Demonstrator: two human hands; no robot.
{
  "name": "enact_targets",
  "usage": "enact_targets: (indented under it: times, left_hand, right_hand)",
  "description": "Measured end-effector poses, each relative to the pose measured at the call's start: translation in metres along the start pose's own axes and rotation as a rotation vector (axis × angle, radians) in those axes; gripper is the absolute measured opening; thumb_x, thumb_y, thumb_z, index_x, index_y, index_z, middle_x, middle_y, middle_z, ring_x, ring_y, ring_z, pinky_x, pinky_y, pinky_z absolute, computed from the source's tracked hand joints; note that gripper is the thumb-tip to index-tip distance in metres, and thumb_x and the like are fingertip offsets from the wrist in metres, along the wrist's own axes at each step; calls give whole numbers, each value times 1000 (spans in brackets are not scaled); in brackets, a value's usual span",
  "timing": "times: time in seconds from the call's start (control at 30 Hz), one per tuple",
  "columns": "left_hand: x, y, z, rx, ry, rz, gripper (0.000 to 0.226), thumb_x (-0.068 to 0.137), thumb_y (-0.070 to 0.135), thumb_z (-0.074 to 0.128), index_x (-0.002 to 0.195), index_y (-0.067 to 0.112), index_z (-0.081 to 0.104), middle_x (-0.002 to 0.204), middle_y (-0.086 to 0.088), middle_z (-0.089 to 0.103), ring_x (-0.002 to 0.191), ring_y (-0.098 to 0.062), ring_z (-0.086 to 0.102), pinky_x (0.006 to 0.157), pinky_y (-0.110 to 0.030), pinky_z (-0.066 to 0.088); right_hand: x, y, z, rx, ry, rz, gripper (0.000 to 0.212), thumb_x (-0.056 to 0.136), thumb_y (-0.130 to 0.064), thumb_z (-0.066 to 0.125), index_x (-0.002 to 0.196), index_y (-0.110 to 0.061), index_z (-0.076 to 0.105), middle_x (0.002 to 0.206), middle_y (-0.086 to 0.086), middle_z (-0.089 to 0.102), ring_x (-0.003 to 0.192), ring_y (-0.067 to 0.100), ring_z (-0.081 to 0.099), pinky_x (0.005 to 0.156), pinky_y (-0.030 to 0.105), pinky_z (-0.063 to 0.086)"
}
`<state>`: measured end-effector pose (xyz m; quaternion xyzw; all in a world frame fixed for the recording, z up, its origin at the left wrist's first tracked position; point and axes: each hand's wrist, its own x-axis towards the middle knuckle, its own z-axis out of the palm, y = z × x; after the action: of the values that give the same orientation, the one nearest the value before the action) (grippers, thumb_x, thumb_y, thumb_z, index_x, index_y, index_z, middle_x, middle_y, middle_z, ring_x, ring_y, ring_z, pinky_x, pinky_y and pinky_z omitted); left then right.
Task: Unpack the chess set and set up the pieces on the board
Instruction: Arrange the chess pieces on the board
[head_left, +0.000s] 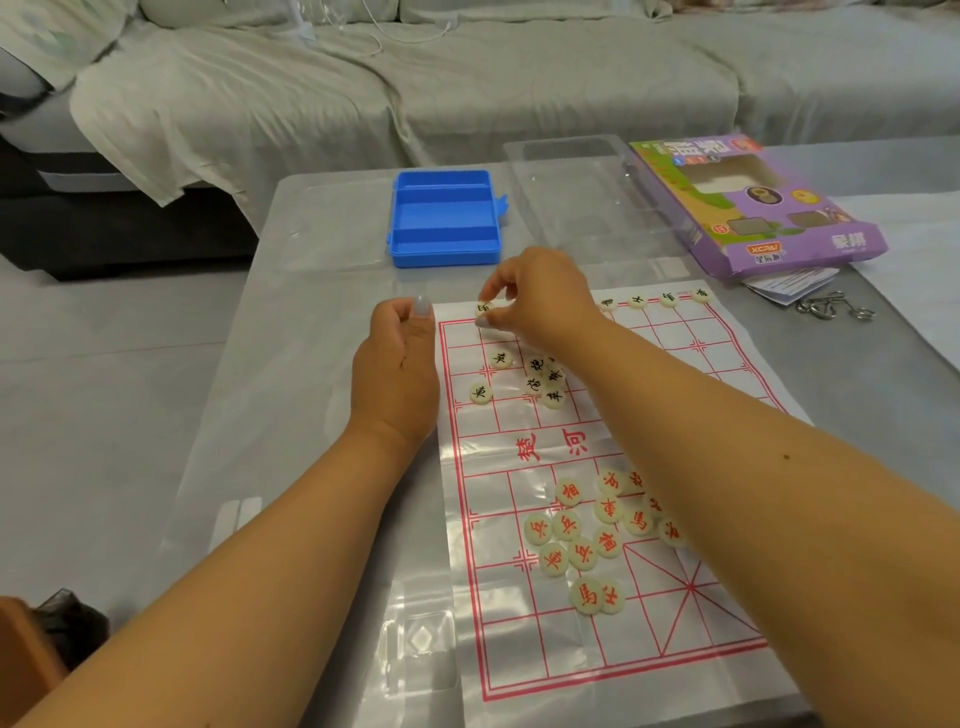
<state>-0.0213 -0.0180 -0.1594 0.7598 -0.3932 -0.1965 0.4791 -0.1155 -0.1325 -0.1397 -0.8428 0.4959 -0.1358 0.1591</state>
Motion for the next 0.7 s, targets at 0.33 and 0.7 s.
enact_targets:
  times: [0.33,0.7]
  left_hand:
    - [1,-2,0,10,2,6,42,100,43,25,125,16,45,98,10,50,67,5,46,47,11,27]
    - [3,-4,0,26,-14,6,43,99,47,24,122,18,46,102,8,54,76,-5,52,61,-5,30]
  right_hand:
    - [17,-4,15,-67,-88,52,26,75,-48,72,96,-32,68,92,-8,57,101,17,52,87,34,48]
    - [-40,1,-22,54,-274,-208,35,72,-39,77,106,-33,70,102,-9,56,89,7,49,76,22,42]
